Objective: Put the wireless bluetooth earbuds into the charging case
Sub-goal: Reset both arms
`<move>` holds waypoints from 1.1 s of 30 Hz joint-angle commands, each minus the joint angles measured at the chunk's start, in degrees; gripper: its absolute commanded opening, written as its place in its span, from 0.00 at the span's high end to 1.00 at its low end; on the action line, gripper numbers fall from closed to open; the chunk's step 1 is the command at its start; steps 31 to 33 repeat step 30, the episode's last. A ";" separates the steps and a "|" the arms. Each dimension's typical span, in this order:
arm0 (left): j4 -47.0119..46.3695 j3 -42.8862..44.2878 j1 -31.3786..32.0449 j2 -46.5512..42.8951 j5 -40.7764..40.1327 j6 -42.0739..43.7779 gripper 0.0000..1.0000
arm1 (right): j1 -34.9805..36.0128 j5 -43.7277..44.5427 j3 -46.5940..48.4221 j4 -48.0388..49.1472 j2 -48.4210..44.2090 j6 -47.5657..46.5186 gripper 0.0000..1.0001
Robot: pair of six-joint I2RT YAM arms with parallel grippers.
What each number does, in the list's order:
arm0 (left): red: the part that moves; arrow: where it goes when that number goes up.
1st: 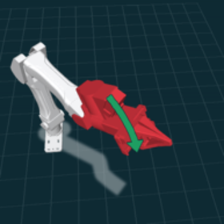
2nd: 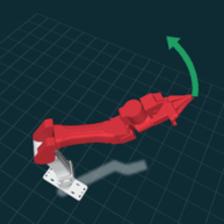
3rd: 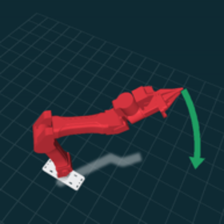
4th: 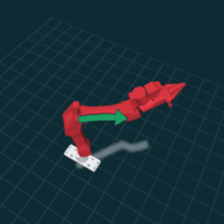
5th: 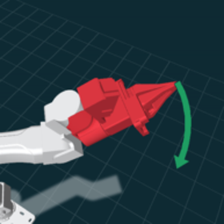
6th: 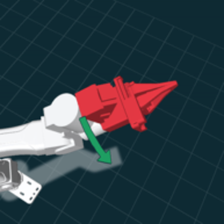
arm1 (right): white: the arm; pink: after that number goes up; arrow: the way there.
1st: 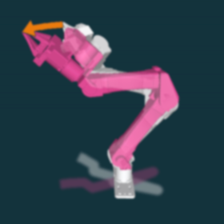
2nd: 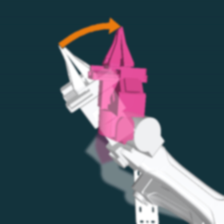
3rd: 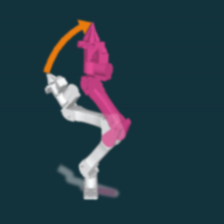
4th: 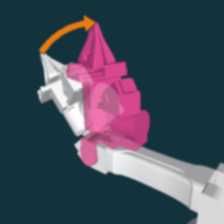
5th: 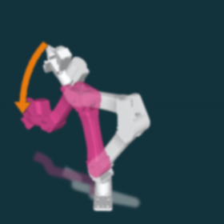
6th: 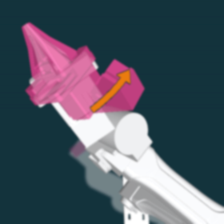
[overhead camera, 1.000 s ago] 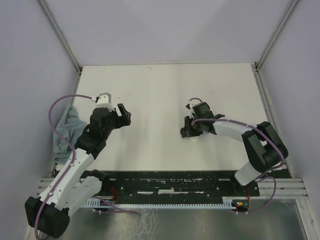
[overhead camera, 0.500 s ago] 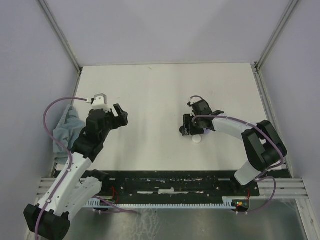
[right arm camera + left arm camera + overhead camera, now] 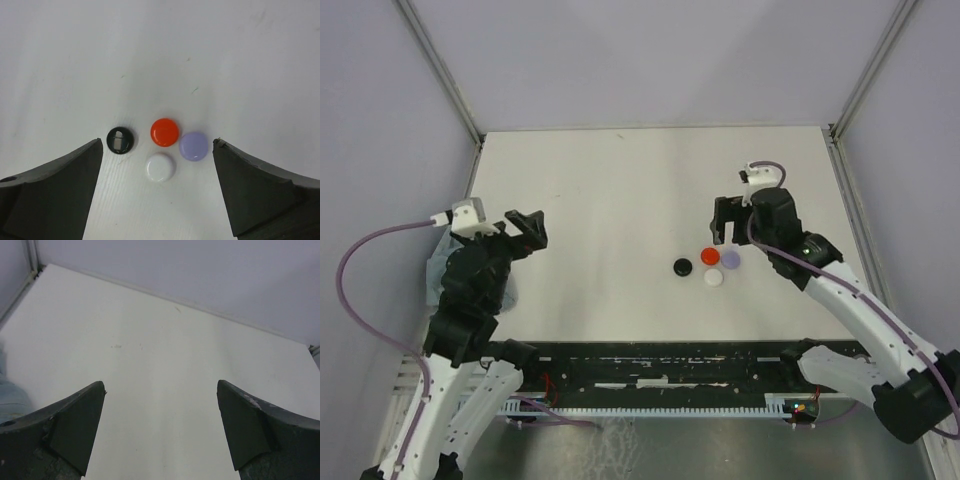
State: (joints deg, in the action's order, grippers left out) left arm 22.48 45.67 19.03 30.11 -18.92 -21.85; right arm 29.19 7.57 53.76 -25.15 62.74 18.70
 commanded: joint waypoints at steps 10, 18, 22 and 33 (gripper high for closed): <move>-0.02 3.81 -0.30 -13.27 -9.42 7.35 0.01 | -0.17 28.22 -0.70 -1.72 -22.79 -9.05 0.01; 0.57 5.12 -0.29 -13.81 -9.40 7.92 0.01 | -0.16 26.01 -3.69 1.77 -29.63 -11.61 0.01; 0.50 5.36 -0.31 -13.91 -9.30 7.53 0.01 | -0.17 24.94 -3.77 2.35 -29.45 -11.40 0.01; 0.48 5.33 -0.26 -13.77 -9.08 7.27 0.01 | -0.14 24.13 -3.75 3.76 -28.85 -11.63 0.01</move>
